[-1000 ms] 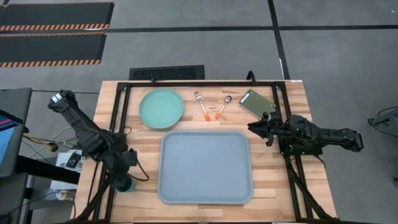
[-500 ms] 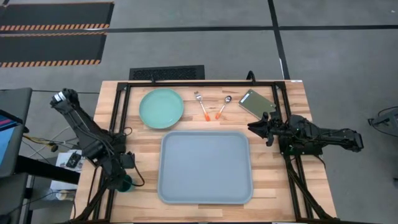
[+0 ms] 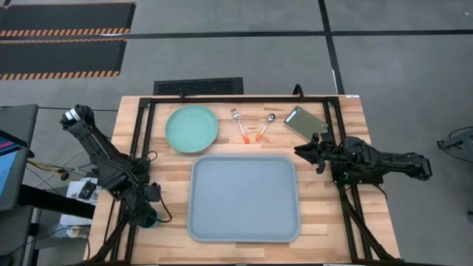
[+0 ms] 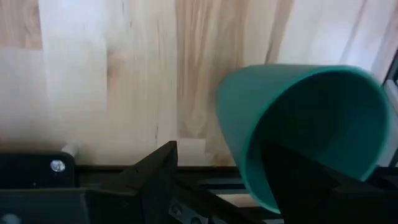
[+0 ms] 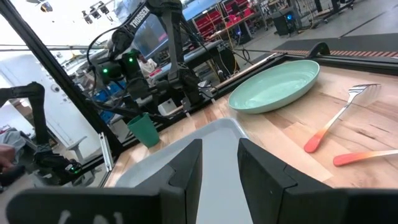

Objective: Pick and place plate/cup/fork/spoon on tray
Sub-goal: Put the green cup on the gray tray

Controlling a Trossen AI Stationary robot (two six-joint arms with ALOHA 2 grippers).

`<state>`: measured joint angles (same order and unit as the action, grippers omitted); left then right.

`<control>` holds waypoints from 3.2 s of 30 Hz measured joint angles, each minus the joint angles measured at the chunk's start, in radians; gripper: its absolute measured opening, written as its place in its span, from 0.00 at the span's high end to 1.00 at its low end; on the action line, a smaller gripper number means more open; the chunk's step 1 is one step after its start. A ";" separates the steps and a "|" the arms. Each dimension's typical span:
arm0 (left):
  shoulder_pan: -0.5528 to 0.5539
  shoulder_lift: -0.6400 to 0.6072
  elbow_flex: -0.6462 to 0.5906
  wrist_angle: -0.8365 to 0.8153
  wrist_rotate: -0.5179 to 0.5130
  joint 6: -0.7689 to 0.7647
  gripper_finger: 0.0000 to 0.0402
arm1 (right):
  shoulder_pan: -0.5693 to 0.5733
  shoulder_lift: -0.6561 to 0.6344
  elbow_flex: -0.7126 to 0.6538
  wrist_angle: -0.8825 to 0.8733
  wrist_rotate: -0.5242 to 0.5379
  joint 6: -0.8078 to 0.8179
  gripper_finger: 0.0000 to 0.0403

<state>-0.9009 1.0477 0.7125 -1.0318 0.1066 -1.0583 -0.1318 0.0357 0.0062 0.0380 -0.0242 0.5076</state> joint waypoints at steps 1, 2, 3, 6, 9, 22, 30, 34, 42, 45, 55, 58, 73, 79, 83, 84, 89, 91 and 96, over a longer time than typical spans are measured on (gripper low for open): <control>0.000 0.000 -0.008 0.001 0.010 -0.001 0.48 | 0.000 0.000 0.000 0.000 0.000 0.000 0.68; 0.000 0.000 -0.016 0.004 0.022 -0.001 0.49 | 0.000 0.000 0.000 0.000 0.000 0.000 0.68; 0.000 0.000 -0.024 0.006 0.031 -0.002 0.52 | 0.000 0.000 0.000 0.000 0.000 0.000 0.68; 0.000 0.000 -0.046 0.011 0.056 -0.002 0.61 | 0.000 0.000 0.000 0.000 0.000 0.000 0.68; 0.000 0.000 -0.049 0.014 0.064 0.005 0.74 | 0.000 0.000 0.000 0.000 0.000 0.000 0.68; 0.016 0.000 -0.049 0.038 0.042 -0.113 1.00 | 0.000 0.000 0.000 -0.004 -0.001 -0.003 0.68; 0.082 0.000 0.015 0.037 -0.108 -0.273 1.00 | 0.000 0.000 0.000 -0.007 0.000 -0.016 0.68; 0.135 0.000 0.073 0.037 -0.161 -0.311 1.00 | 0.000 0.000 0.000 -0.008 0.000 -0.020 0.68; 0.294 0.000 0.141 0.029 -0.244 -0.339 1.00 | 0.000 0.000 0.000 -0.008 0.001 -0.022 0.68; 0.384 0.000 0.141 0.034 -0.244 -0.339 1.00 | 0.000 0.000 0.000 -0.009 0.002 -0.022 0.68; 0.716 0.011 0.141 0.061 -0.156 -0.031 1.00 | 0.000 0.000 0.000 -0.009 0.005 -0.018 0.68; 0.794 0.040 0.141 0.062 -0.122 0.067 1.00 | 0.000 0.000 0.000 -0.009 0.006 -0.018 0.68; 0.971 0.277 0.193 0.142 -0.033 0.374 1.00 | 0.000 0.000 0.000 -0.009 0.007 -0.018 0.68; 0.972 0.385 0.352 0.044 -0.087 0.483 1.00 | 0.000 0.000 0.000 -0.009 0.007 -0.018 0.68; 0.972 0.456 0.423 -0.039 -0.090 0.564 1.00 | 0.000 0.000 0.000 -0.009 0.007 -0.018 0.68; 0.973 0.472 0.430 -0.048 -0.092 0.583 1.00 | 0.000 0.000 0.000 -0.009 0.007 -0.018 0.68; 0.987 0.553 0.433 -0.055 -0.096 0.657 1.00 | 0.000 0.000 0.000 -0.009 0.007 -0.018 0.68; 0.993 0.567 0.436 -0.043 -0.089 0.673 1.00 | 0.000 0.000 0.000 -0.009 0.007 -0.018 0.68; 1.011 0.574 0.447 -0.022 -0.086 0.697 1.00 | 0.000 0.000 0.000 -0.009 0.007 -0.018 0.68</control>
<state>0.1103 1.6214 1.1592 -1.0543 0.0204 -0.3617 -0.1322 0.0357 0.0061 0.0292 -0.0170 0.4896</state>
